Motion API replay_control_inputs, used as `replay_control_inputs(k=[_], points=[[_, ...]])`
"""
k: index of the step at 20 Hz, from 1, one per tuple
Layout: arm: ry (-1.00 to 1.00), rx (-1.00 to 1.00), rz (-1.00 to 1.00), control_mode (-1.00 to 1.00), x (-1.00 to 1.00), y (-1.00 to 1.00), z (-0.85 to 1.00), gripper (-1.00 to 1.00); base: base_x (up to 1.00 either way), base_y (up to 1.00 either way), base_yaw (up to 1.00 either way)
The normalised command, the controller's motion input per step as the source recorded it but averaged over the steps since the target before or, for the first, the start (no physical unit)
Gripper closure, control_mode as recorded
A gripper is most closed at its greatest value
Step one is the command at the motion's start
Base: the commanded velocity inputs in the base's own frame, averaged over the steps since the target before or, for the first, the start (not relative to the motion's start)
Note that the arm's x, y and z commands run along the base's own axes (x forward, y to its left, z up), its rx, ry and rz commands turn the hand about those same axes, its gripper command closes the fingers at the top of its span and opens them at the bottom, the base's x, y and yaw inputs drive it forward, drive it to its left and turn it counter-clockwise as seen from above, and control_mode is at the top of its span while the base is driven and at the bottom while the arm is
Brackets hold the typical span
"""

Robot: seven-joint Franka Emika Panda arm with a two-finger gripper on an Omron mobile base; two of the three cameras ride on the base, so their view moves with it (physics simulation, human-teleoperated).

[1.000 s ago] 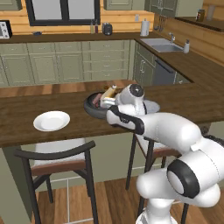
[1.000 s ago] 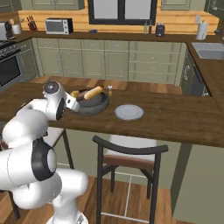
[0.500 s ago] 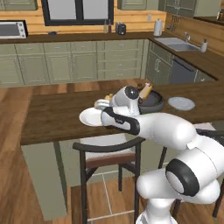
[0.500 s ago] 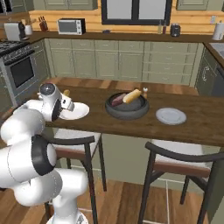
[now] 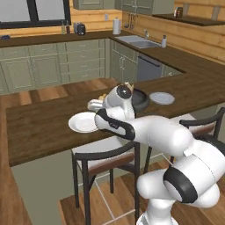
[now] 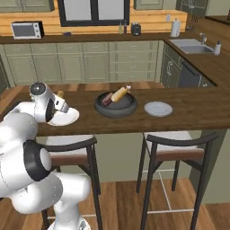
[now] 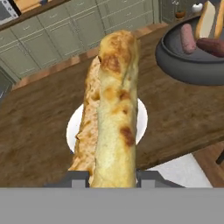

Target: Place one bun and one sausage from the bowl on each plate.

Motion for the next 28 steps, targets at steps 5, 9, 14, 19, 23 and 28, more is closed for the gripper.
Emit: replay_control_inputs(k=[5,9,14,19,23,28], points=[[0.0,0.0,0.0,1.0,0.0,0.0,0.0,1.0,0.5,-0.24,0.0],[0.0,0.0,0.0,1.0,0.0,0.0,0.0,1.0,0.74,0.18,0.01],[0.0,0.0,0.0,1.0,0.0,0.0,0.0,1.0,0.46,0.75,0.01],[0.3,-0.19,0.0,-1.0,0.23,0.74,-0.51,1.0,0.0,0.0,0.0],[0.23,-0.04,0.01,-1.0,0.24,0.54,-0.04,1.0,0.0,0.0,0.0],[0.02,0.0,0.0,-1.0,0.26,0.35,-0.63,1.0,0.0,0.0,0.0]])
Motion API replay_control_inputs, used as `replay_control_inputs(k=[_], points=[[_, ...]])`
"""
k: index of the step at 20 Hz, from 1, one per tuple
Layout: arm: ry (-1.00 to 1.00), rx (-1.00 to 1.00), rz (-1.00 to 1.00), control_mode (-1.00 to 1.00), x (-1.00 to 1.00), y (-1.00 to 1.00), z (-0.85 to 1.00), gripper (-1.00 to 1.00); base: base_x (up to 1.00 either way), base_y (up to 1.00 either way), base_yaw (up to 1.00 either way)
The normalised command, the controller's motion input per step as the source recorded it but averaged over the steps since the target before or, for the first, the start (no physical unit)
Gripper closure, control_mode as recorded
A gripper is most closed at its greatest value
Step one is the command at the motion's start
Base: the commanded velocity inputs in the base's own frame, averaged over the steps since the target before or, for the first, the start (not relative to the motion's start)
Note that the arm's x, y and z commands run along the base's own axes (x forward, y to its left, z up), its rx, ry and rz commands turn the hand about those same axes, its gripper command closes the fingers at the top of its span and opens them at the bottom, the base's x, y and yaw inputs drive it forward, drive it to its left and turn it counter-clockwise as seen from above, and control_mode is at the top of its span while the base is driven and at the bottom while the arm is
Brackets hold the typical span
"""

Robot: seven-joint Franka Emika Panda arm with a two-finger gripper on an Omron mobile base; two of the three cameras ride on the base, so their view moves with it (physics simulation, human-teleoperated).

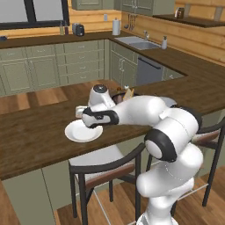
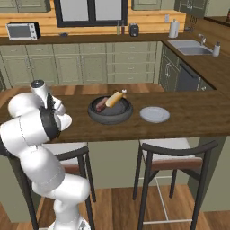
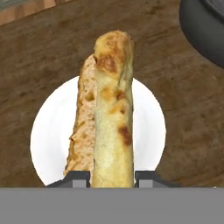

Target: Place one bun and one sausage from the bowl on each plate.

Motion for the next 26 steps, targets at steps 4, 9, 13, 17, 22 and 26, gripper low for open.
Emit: replay_control_inputs(k=[4,9,13,17,22,26], points=[[0.01,0.0,0.0,-1.0,0.58,0.22,-0.68,1.0,0.0,0.0,0.0],[0.0,-0.01,0.0,-1.0,0.46,0.02,-0.59,-1.0,0.0,0.0,0.0],[0.0,0.0,0.0,-1.0,0.04,0.0,0.14,-1.0,0.0,0.0,0.0],[0.08,0.0,0.0,-1.0,0.07,0.01,0.53,-1.0,0.0,0.0,0.0],[0.09,0.01,-0.05,-1.0,-0.23,-0.54,0.95,-1.0,0.0,0.0,0.0],[0.0,0.0,0.0,-1.0,-0.72,-1.0,0.91,-1.0,0.0,0.0,0.0]])
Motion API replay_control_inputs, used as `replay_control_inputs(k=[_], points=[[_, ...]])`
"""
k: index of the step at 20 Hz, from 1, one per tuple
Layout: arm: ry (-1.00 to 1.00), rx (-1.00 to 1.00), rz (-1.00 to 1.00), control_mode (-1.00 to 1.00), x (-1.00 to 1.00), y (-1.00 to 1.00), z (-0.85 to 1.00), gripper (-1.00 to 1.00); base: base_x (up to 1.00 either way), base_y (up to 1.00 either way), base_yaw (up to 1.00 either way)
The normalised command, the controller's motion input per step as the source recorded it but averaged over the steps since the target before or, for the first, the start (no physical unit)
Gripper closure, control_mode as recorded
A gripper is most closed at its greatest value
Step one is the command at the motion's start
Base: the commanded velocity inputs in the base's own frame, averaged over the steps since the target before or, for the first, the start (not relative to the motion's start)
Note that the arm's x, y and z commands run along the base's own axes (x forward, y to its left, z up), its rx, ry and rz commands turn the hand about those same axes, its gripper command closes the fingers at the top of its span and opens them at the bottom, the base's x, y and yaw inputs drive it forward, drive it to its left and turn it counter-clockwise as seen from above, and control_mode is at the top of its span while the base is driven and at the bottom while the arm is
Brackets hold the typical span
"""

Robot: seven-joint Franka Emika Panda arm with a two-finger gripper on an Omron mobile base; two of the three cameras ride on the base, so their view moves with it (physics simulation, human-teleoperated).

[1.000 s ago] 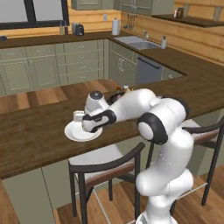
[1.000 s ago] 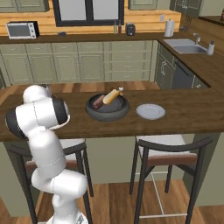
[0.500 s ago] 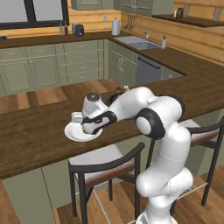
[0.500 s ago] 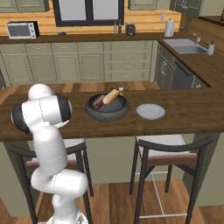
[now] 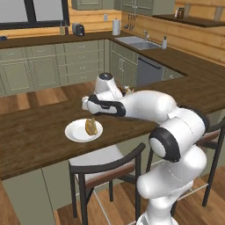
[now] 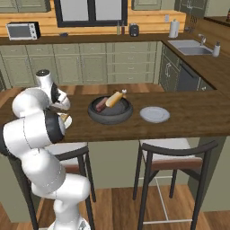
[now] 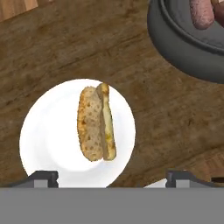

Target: Place one bun and one sausage from the bowl on each plate.

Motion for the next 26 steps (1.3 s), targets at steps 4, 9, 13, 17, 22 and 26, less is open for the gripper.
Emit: replay_control_inputs(k=[4,9,13,17,22,26], points=[[0.0,0.0,0.0,-1.0,-0.39,-1.0,0.69,-1.0,0.0,0.0,0.0],[0.2,-0.04,0.01,-1.0,0.0,-1.0,0.21,-1.0,0.0,0.0,0.0],[0.08,-0.09,0.1,-1.0,0.27,-1.0,-0.05,-1.0,0.0,0.0,0.0],[0.18,-0.03,0.08,-1.0,0.92,-1.0,-0.33,-1.0,0.0,0.0,0.0],[0.05,0.0,0.05,-1.0,0.8,-0.36,-0.51,-1.0,0.0,0.0,0.0],[0.0,0.0,-0.13,-1.0,0.97,0.04,-0.07,-1.0,0.0,0.0,0.0]])
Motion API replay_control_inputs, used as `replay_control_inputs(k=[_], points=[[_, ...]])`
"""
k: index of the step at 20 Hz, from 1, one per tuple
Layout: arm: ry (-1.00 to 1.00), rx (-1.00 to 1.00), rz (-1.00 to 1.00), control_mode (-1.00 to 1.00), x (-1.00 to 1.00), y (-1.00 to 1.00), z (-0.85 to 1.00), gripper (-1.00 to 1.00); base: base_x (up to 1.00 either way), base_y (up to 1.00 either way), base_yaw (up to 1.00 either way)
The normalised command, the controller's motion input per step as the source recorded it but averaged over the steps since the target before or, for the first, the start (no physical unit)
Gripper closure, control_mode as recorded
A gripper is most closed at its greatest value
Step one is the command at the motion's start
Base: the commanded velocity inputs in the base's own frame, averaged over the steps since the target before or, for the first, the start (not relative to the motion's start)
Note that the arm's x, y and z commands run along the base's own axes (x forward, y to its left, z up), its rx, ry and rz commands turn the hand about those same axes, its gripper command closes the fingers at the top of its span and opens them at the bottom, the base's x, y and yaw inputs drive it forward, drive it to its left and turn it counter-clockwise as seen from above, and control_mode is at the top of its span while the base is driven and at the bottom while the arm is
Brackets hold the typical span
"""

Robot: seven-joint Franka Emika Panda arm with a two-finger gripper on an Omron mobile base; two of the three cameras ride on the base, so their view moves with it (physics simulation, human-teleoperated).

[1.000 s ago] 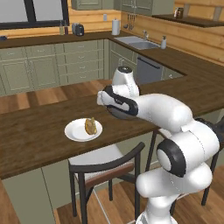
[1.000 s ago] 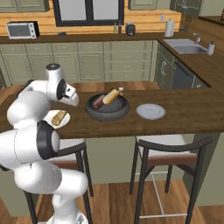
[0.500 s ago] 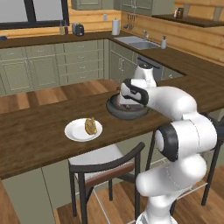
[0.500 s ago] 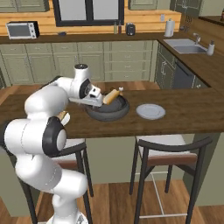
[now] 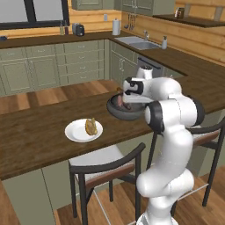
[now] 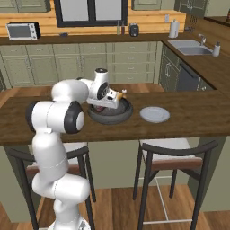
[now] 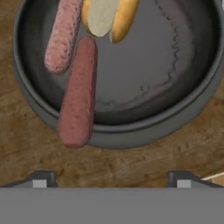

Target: Place one bun and one sausage from the bowl on each plate.

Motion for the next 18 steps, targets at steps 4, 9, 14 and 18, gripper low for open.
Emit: replay_control_inputs(k=[4,9,14,18], points=[[-0.03,0.0,-0.05,-1.0,0.51,0.16,-0.27,-1.0,0.0,0.0,0.0],[-0.15,0.0,-0.02,-1.0,0.27,0.18,-0.57,-1.0,0.0,0.0,0.0],[-0.05,0.0,-0.01,-1.0,0.26,0.1,-0.48,-1.0,0.0,0.0,0.0],[0.04,0.0,0.0,-1.0,0.33,0.0,-0.15,-1.0,0.0,0.0,0.0]])
